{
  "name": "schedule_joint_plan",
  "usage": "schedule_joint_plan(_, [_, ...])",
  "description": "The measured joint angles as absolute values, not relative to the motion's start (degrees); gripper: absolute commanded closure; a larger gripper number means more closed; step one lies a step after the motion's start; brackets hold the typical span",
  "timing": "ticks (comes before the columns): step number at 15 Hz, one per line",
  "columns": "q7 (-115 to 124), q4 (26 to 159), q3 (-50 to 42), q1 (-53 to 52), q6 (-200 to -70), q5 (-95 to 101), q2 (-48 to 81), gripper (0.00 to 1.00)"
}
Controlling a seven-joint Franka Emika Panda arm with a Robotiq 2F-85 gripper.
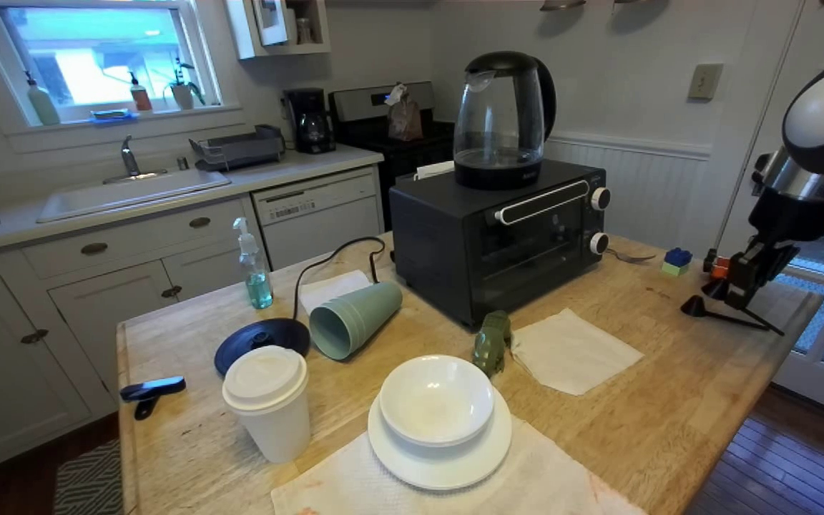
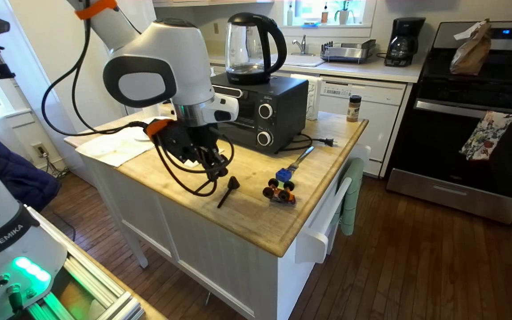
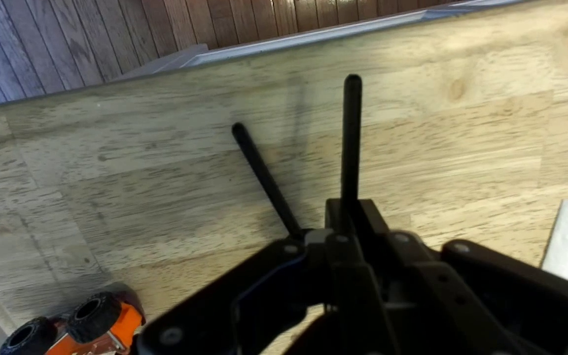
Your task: Stack the two black ladles together.
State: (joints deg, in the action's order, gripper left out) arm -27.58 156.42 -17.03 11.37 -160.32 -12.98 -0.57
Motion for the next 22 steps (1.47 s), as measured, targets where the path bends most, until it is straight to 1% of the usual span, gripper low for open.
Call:
schedule_joint_plan(11, [-38.00,149.34,-17.35,11.52,-159.33,-14.72,7.16,0.98])
schedule_joint_plan(20, [-41.97,147.82,-17.16,11.54,-155.62,-14.96,9.04,0.98])
schedule_joint_plan(22, [-42.28,147.76,-15.68,12.96,-154.92,-14.80,9.26,0.98])
